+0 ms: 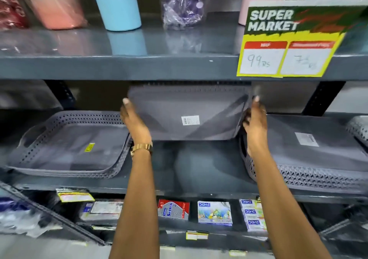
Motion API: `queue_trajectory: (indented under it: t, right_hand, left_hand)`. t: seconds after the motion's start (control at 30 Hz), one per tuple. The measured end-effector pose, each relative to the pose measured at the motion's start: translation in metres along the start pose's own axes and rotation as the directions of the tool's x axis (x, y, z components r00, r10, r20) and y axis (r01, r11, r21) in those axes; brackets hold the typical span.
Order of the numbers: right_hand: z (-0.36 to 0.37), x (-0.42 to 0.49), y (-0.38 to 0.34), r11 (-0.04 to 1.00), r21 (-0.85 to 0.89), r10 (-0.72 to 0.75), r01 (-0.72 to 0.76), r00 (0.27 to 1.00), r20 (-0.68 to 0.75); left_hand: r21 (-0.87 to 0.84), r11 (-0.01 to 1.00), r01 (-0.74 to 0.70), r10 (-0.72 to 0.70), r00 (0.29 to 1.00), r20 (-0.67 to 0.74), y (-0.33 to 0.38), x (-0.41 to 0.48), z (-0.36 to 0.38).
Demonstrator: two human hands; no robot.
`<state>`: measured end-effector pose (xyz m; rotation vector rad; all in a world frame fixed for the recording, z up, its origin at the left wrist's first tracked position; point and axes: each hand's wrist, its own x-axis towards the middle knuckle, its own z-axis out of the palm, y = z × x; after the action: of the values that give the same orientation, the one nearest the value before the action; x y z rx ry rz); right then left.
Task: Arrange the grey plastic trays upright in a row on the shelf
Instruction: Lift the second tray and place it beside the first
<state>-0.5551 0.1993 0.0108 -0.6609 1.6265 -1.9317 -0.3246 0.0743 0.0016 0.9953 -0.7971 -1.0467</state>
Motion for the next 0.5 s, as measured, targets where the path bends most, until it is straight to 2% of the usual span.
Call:
queue_trajectory:
  t: [0.07, 0.1, 0.17, 0.23, 0.33, 0.4, 0.5]
  right_hand:
    - [-0.007, 0.005, 0.003, 0.991, 0.046, 0.122, -0.123, 0.992, 0.026]
    - [-0.011, 0.006, 0.007, 0.980, 0.048, 0.191, -0.193, 0.981, 0.038]
    - [-0.015, 0.003, 0.018, 0.956, 0.022, 0.290, -0.291, 0.956, 0.044]
    - [-0.017, -0.003, 0.032, 0.936, 0.003, 0.352, -0.352, 0.936, 0.001]
    - [-0.018, -0.011, 0.052, 0.901, -0.093, 0.412, -0.425, 0.902, -0.126]
    - [-0.017, -0.020, 0.063, 0.884, -0.161, 0.421, -0.440, 0.897, -0.137]
    - [-0.015, -0.028, 0.072, 0.878, -0.233, 0.397, -0.418, 0.908, -0.133]
  left_hand:
    - [-0.086, 0.993, 0.082, -0.075, 0.994, 0.081, 0.004, -0.002, -0.014]
    - [-0.072, 0.990, 0.121, -0.113, 0.988, 0.105, 0.005, -0.004, -0.021]
    - [0.035, 0.978, 0.207, -0.209, 0.977, 0.048, 0.002, -0.009, -0.037]
    - [0.176, 0.952, 0.251, -0.245, 0.968, -0.058, -0.002, -0.016, -0.053]
    - [0.267, 0.926, 0.266, -0.261, 0.964, -0.056, -0.013, -0.027, -0.071]
    - [0.323, 0.915, 0.241, -0.250, 0.968, -0.014, -0.021, -0.032, -0.080]
    - [0.481, 0.846, 0.228, -0.266, 0.964, 0.011, -0.030, -0.037, -0.088]
